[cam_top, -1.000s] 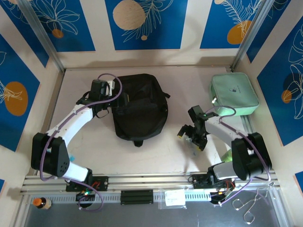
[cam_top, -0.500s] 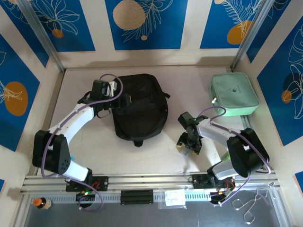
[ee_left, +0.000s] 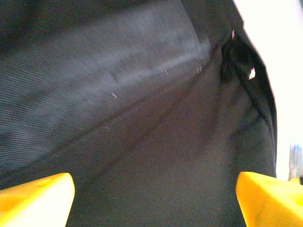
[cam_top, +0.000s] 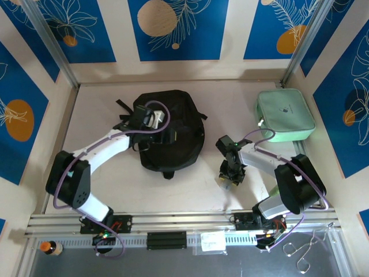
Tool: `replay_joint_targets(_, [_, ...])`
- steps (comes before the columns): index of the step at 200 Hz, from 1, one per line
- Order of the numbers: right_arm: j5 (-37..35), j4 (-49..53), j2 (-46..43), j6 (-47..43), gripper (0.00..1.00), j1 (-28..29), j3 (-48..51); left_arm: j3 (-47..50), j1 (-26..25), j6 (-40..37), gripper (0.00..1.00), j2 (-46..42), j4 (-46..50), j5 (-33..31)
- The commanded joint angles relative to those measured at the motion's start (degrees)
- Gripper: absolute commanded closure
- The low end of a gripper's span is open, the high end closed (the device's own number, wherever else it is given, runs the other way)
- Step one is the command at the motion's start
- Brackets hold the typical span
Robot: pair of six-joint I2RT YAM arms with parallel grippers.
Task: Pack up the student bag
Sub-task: Rotate the book at the center of the table.
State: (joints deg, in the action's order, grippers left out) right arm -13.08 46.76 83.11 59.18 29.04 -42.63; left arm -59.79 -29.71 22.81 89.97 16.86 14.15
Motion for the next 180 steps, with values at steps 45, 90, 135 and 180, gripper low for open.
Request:
replay_joint_targets(45, [-2.8,-4.3,-4.6,-8.5,0.65,-6.9,-7.8,1.1,-9.7,9.6,0.16,10.7,-10.4,1.2])
replay_joint_targets(90, [-1.0,-7.4,-6.0,-14.9,0.65,-13.9,-12.4,-1.3,-14.5,18.0,0.16,18.2,-22.5,6.1])
replay_joint_targets(135, [1.7,-10.5,-6.5,-18.6,0.65,-19.4,-15.5,-11.6,-17.3,21.7,0.17,24.7,-27.2,8.5])
replay_joint_targets(180, [6.0,-13.5,-4.3,-21.9,0.65,-20.7,-18.5,-13.1,-15.2,18.5,0.15,17.6,-20.7,5.9])
